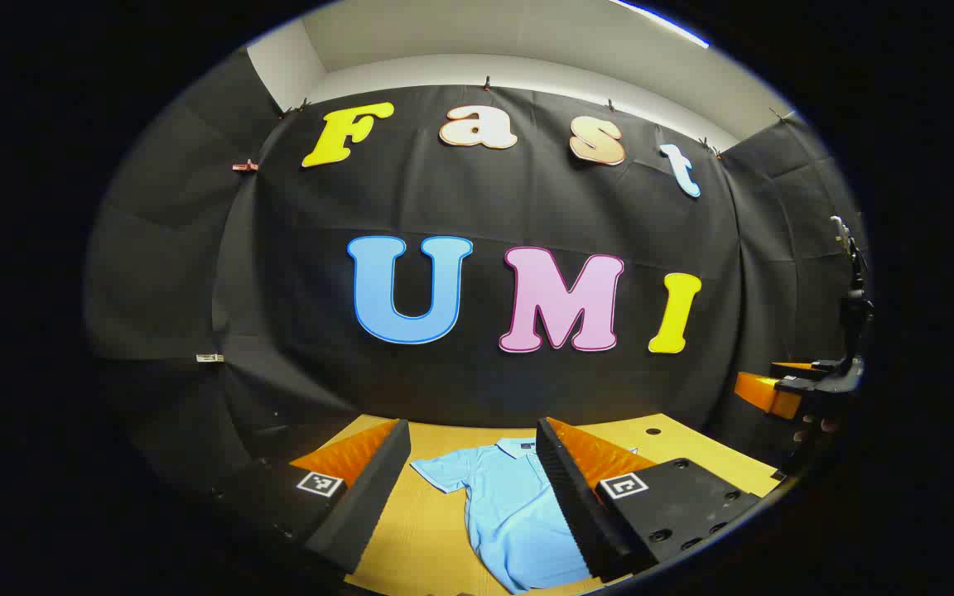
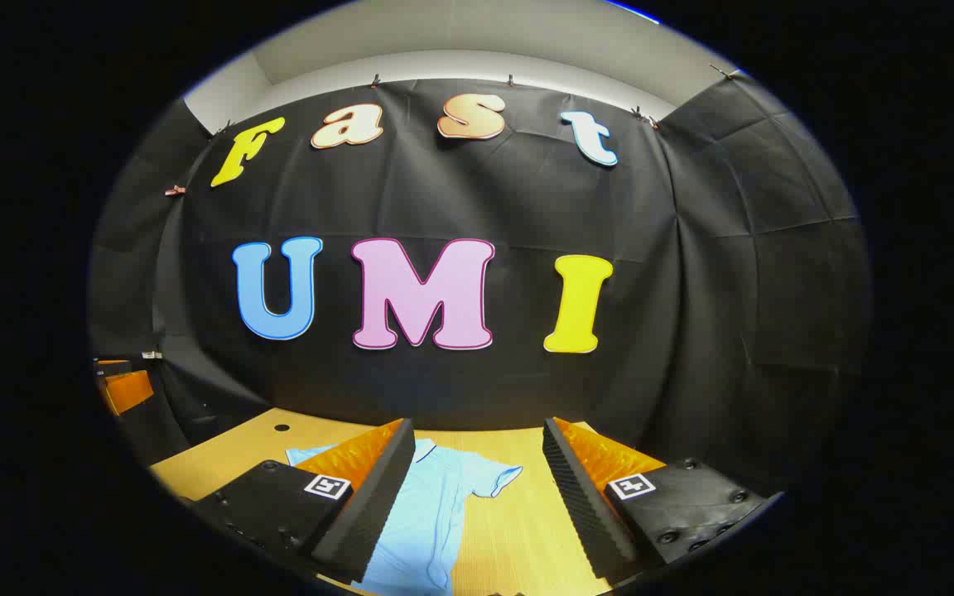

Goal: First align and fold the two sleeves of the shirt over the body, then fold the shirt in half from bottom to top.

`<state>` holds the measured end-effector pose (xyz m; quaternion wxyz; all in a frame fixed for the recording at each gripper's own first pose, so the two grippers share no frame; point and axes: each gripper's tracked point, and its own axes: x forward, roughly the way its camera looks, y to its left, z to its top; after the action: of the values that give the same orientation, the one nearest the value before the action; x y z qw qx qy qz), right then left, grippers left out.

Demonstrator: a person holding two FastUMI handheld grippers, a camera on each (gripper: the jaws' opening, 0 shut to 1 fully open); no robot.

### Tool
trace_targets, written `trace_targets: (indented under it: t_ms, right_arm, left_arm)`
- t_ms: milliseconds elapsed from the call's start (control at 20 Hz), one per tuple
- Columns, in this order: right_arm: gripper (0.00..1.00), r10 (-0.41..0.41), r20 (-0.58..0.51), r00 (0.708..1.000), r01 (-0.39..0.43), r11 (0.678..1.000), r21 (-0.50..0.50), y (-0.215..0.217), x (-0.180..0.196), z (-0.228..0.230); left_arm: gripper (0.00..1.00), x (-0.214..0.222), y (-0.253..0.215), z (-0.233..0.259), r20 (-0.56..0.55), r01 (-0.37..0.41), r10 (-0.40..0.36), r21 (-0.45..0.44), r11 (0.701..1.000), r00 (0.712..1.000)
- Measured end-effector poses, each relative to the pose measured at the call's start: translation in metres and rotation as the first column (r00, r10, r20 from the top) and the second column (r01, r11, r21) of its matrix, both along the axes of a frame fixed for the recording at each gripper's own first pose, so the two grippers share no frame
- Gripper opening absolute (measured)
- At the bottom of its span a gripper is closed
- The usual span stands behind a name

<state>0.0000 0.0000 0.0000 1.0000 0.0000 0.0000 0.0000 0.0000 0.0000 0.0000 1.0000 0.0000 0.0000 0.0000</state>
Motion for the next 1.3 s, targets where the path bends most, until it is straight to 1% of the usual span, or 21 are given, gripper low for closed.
trace_targets:
  t_ms: [150,200,250,350,450,750,1000,1150,1300]
  right_arm:
    - [0.96,0.01,-0.008,1.0,-0.01,1.0,-0.008,0.003,-0.007,-0.005]
    - [0.99,0.009,-0.011,1.0,-0.009,1.0,-0.011,0.002,-0.006,-0.005]
    - [0.96,0.008,-0.015,1.0,-0.008,1.0,-0.01,0.0,-0.006,-0.006]
    - [0.96,0.008,-0.025,1.0,-0.008,1.0,-0.004,-0.002,-0.001,-0.01]
    - [0.97,0.024,-0.043,0.999,-0.023,1.0,0.004,-0.001,0.004,-0.016]
    - [0.97,0.029,-0.066,0.997,-0.03,1.0,-0.009,-0.006,0.022,-0.026]
    - [0.97,0.039,-0.107,0.994,-0.04,0.999,-0.012,-0.006,0.048,-0.041]
    - [0.97,0.036,-0.119,0.992,-0.039,0.999,-0.016,-0.009,0.071,-0.048]
    - [0.97,0.044,-0.145,0.988,-0.048,0.999,-0.022,-0.01,0.102,-0.061]
  left_arm:
    - [0.97,0.001,0.004,-0.003,-0.012,-0.012,0.012,0.008,1.0,1.0]
    - [0.97,0.001,0.003,-0.004,-0.017,-0.012,0.012,0.009,1.0,1.0]
    - [0.97,0.001,0.0,-0.003,-0.018,-0.009,0.009,0.009,1.0,1.0]
    - [0.97,0.003,-0.002,-0.002,-0.014,-0.008,0.008,0.015,1.0,1.0]
    - [0.97,0.006,-0.005,-0.004,-0.019,-0.005,0.005,0.017,1.0,1.0]
    - [0.97,0.02,-0.019,-0.011,-0.036,0.013,-0.012,0.031,0.999,0.999]
    - [0.97,0.039,-0.031,-0.02,-0.057,0.035,-0.032,0.048,0.998,0.998]
    - [0.97,0.054,-0.038,-0.023,-0.065,0.047,-0.044,0.052,0.998,0.997]
    - [0.97,0.073,-0.039,-0.03,-0.082,0.045,-0.041,0.048,0.998,0.996]
